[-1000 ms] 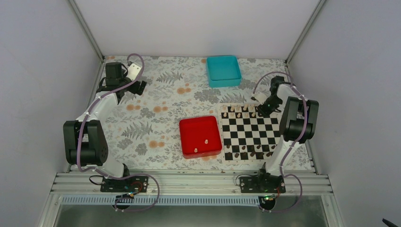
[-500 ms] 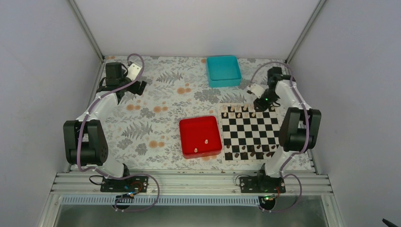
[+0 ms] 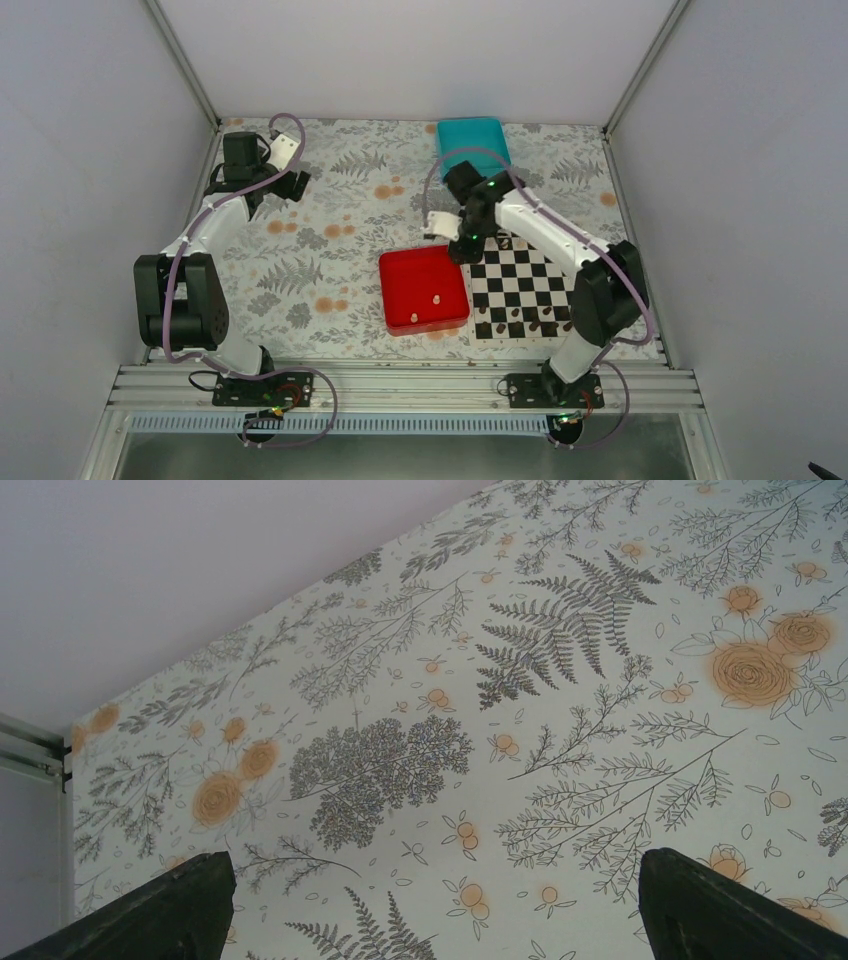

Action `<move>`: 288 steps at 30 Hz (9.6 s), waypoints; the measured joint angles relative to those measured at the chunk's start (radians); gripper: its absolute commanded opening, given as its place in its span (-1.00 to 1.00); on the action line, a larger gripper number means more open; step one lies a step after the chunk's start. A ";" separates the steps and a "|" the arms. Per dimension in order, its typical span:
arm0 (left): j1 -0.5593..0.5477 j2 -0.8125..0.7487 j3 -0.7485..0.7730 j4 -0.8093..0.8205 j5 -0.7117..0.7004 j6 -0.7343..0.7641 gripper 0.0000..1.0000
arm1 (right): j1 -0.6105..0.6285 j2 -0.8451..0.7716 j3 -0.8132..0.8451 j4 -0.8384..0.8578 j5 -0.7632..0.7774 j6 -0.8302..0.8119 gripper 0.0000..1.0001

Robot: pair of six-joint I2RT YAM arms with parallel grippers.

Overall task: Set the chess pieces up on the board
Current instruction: Pick up the chess piece from the storage box, then place the chess piece on the chessboard, then adjust the storage box at the center of the board, then pick up the chess piece from the storage box.

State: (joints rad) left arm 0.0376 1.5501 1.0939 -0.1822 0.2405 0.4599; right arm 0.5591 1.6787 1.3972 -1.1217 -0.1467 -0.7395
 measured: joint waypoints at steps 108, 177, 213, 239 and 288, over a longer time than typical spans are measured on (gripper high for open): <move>0.000 0.000 0.000 0.000 0.004 0.000 1.00 | -0.837 0.305 0.005 0.185 0.007 -0.137 -0.69; -0.410 0.562 0.563 -0.470 -0.117 0.206 -0.95 | 0.274 -0.081 -0.425 0.105 0.029 0.070 -0.81; -0.381 0.214 0.016 -0.481 -0.124 0.232 -0.95 | 0.131 0.206 0.038 0.104 -0.001 -0.028 -0.43; -0.229 0.214 0.074 -0.219 -0.328 0.212 1.00 | 0.417 0.404 0.246 0.033 0.079 0.122 0.27; -0.229 0.214 0.045 -0.208 -0.270 0.209 1.00 | 0.436 0.431 0.243 0.043 0.051 0.114 -0.86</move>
State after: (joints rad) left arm -0.1913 1.7641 1.1393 -0.3897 -0.0292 0.6689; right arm 0.9947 2.1101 1.6398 -1.0782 -0.0956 -0.6254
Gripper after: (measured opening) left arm 0.999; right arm 0.097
